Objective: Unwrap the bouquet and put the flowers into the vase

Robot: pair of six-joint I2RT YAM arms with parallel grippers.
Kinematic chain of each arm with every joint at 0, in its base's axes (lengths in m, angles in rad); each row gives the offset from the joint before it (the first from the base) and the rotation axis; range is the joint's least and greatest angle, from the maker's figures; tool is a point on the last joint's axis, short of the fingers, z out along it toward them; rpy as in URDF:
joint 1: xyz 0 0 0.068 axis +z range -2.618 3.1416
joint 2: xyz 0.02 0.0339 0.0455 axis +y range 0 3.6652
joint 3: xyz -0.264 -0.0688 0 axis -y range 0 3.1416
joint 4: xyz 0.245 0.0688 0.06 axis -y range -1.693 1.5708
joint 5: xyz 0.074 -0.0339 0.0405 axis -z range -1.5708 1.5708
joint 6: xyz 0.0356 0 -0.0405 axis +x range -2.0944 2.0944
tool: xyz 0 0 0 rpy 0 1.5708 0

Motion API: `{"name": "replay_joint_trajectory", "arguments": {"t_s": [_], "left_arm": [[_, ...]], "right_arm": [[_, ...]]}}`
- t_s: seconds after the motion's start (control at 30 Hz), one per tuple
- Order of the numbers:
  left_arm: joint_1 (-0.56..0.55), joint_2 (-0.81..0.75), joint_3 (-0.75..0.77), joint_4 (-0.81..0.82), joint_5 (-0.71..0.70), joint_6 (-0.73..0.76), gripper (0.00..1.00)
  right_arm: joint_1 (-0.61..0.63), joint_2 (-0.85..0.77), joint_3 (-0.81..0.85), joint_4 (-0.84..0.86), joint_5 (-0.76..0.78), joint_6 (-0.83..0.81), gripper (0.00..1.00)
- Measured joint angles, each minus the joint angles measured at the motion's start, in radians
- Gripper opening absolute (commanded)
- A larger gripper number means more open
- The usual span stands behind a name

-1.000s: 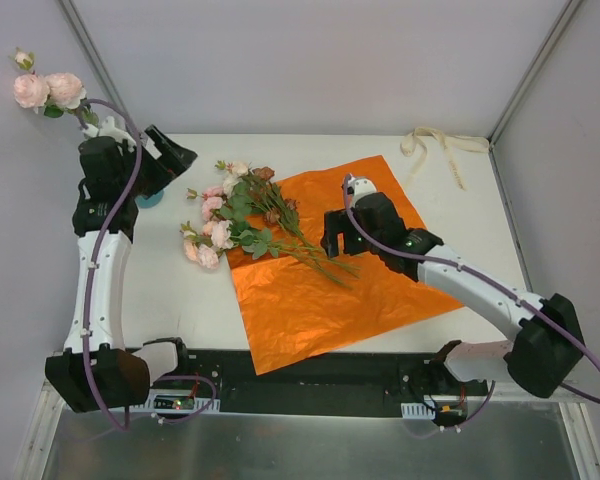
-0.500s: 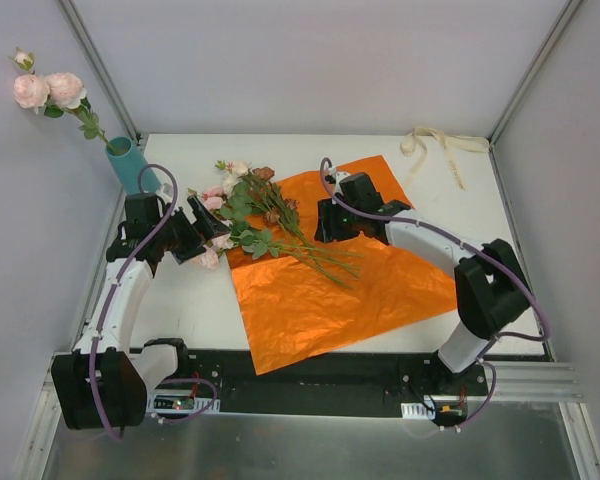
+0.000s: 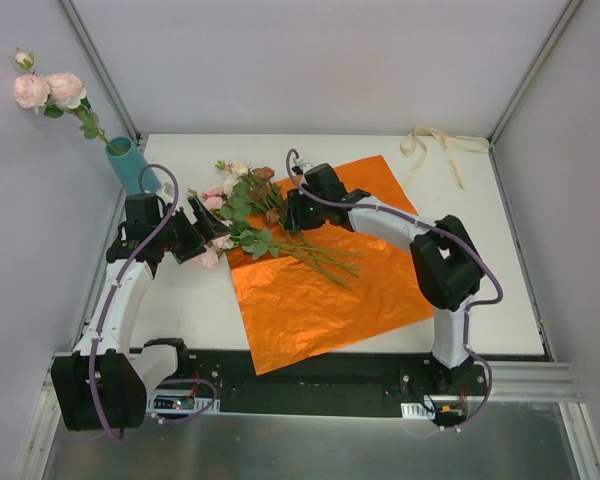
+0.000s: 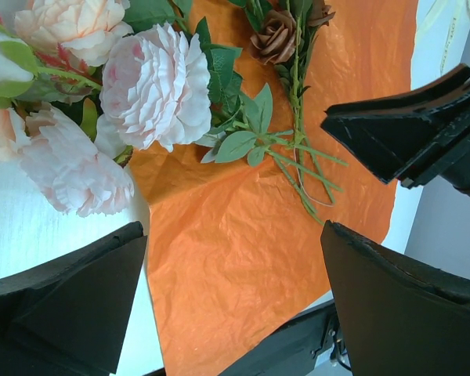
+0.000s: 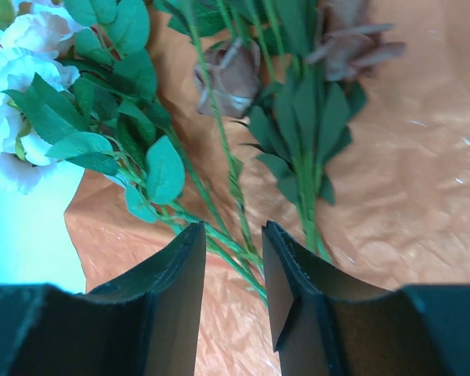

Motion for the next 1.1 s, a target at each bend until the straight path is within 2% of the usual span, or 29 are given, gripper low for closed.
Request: {"name": "replay_joint_trajectory", "arguments": {"t_s": [0.23, 0.43, 0.5, 0.6, 0.77, 1.1], "left_arm": [[0.000, 0.000, 0.000, 0.000, 0.008, 0.000, 0.99], [0.000, 0.000, 0.000, 0.000, 0.023, 0.000, 0.99], [0.000, 0.000, 0.000, 0.000, 0.028, 0.000, 0.99], [0.000, 0.000, 0.000, 0.000, 0.031, 0.000, 0.99], [0.000, 0.000, 0.000, 0.001, 0.034, 0.000, 0.98], [0.000, 0.000, 0.000, 0.022, 0.068, 0.000, 0.92]], "right_arm": [[0.053, 0.122, 0.109, 0.001, 0.034, -0.001, 0.38], [0.072, 0.172, 0.123, -0.012, 0.094, -0.019, 0.38], [0.076, 0.175, 0.123, -0.019, 0.113, -0.029, 0.32], [0.081, 0.176, 0.122, -0.023, 0.131, -0.048, 0.14], [0.087, 0.176, 0.122, -0.021, 0.146, -0.068, 0.00], [0.100, 0.105, 0.073, 0.013, 0.151, -0.085, 0.00]]}}
